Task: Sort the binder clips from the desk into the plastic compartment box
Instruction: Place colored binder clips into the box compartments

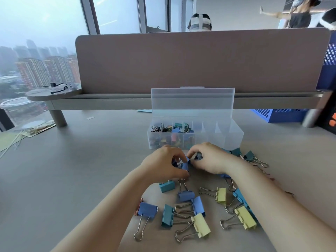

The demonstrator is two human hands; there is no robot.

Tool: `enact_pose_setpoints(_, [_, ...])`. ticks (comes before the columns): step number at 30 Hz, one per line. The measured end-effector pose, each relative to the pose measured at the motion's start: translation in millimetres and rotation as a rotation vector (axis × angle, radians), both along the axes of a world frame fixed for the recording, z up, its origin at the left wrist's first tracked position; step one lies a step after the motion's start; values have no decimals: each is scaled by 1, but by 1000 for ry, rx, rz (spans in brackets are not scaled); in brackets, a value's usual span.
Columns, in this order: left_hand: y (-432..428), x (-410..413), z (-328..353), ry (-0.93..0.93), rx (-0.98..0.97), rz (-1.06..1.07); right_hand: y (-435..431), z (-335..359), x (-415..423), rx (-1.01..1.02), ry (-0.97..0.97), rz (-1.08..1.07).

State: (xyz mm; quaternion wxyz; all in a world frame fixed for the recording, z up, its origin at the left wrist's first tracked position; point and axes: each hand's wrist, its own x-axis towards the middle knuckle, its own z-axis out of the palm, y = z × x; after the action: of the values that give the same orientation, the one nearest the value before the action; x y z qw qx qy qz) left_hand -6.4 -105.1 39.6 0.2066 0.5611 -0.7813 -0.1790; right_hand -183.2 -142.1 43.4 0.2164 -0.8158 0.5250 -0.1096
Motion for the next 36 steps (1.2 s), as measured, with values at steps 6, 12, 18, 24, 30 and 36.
enact_pose_setpoints(6, [3,4,3,225,102,-59,1,-1,3,77,-51,91])
enact_pose_setpoints(12, [6,6,10,785,358,65,6,6,-4,119,-72,-7])
enact_pose_setpoints(18, [3,11,16,1496,706,349,2,14,-14,388,-503,-169])
enact_pose_setpoints(24, [-1,14,10,1619,719,356,3,20,-20,656,-1193,-183])
enact_pose_setpoints(30, [0,10,12,1660,711,288,4,26,-29,686,-1366,-336])
enact_pose_setpoints(36, [-7,2,14,1545,710,253,6,24,-24,461,-1091,-355])
